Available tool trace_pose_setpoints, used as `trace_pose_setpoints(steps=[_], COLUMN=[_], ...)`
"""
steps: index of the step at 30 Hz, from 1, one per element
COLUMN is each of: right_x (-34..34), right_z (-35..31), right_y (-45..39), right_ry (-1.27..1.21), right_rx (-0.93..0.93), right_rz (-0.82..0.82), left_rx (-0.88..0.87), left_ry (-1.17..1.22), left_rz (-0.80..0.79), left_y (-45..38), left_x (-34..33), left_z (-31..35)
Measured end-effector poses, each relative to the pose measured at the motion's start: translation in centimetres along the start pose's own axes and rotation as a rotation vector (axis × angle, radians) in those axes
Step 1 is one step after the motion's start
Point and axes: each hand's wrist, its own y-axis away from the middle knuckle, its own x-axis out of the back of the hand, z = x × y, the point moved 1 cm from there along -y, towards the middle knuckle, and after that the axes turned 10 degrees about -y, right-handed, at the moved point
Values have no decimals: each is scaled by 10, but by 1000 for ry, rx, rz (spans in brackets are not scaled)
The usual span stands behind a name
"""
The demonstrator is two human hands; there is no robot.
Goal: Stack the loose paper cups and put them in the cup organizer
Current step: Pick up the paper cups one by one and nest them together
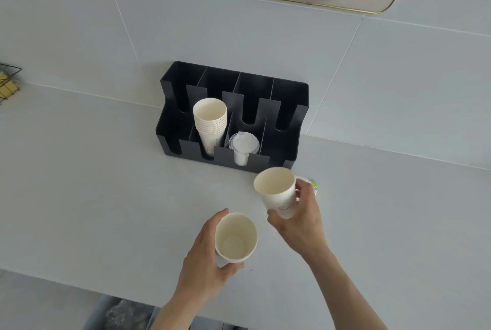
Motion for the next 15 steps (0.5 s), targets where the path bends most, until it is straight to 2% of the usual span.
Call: trace_pose_setpoints(steps=[2,5,9,15], right_x=[2,-5,-38,-59], right_z=[-27,-58,-76,-69], right_y=[6,15,24,35], right_ry=[-121,-269,-280,-292], right_rx=[69,182,280,230], right_rz=[-11,-153,-334,-363], left_rx=[28,54,91,124], left_ry=[-5,-10,4,7], left_rz=[22,45,59,51], left_y=[-1,-5,-15,-18], left_x=[10,23,33,24], left_z=[-11,-22,-31,-33])
